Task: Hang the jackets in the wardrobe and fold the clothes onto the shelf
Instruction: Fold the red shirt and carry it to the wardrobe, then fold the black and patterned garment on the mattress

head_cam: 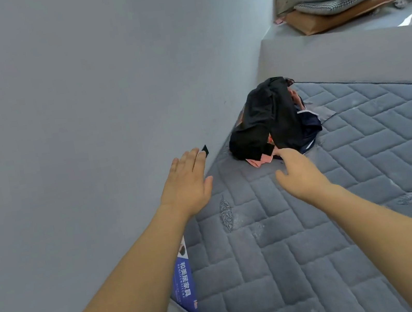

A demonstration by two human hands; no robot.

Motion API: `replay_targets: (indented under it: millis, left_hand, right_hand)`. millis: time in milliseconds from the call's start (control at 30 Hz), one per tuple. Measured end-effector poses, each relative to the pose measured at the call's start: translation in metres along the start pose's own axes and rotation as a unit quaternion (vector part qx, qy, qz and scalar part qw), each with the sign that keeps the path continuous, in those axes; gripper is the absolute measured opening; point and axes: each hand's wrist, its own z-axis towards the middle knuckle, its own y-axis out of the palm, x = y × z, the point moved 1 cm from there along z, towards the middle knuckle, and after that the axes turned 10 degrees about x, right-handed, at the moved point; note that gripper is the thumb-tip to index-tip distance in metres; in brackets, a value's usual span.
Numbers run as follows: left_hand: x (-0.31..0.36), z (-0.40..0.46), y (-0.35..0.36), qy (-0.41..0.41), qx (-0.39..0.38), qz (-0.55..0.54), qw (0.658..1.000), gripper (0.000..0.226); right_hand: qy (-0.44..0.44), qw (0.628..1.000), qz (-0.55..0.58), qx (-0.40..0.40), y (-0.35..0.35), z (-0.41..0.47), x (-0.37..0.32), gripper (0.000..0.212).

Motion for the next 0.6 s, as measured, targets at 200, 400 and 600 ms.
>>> replay_targets:
  millis: [200, 400, 600]
  left_hand:
    - [-0.018, 0.109, 0.155, -0.023, -0.039, -0.080, 0.996, 0.062]
    - [-0.019, 0.196, 0.376, -0.105, -0.135, -0.169, 0.971, 0.070]
    - [-0.016, 0.307, 0.507, -0.139, -0.099, -0.243, 0.955, 0.086]
  right_hand:
    - [0.048, 0.998, -0.028, 0.039, 0.097, 0.109, 0.076, 0.040]
    - [0.077, 0.990, -0.052, 0.108, 0.233, 0.211, 0.207, 0.056]
    - [0.111, 0.977, -0.137, 0.120, 0.321, 0.270, 0.352, 0.066]
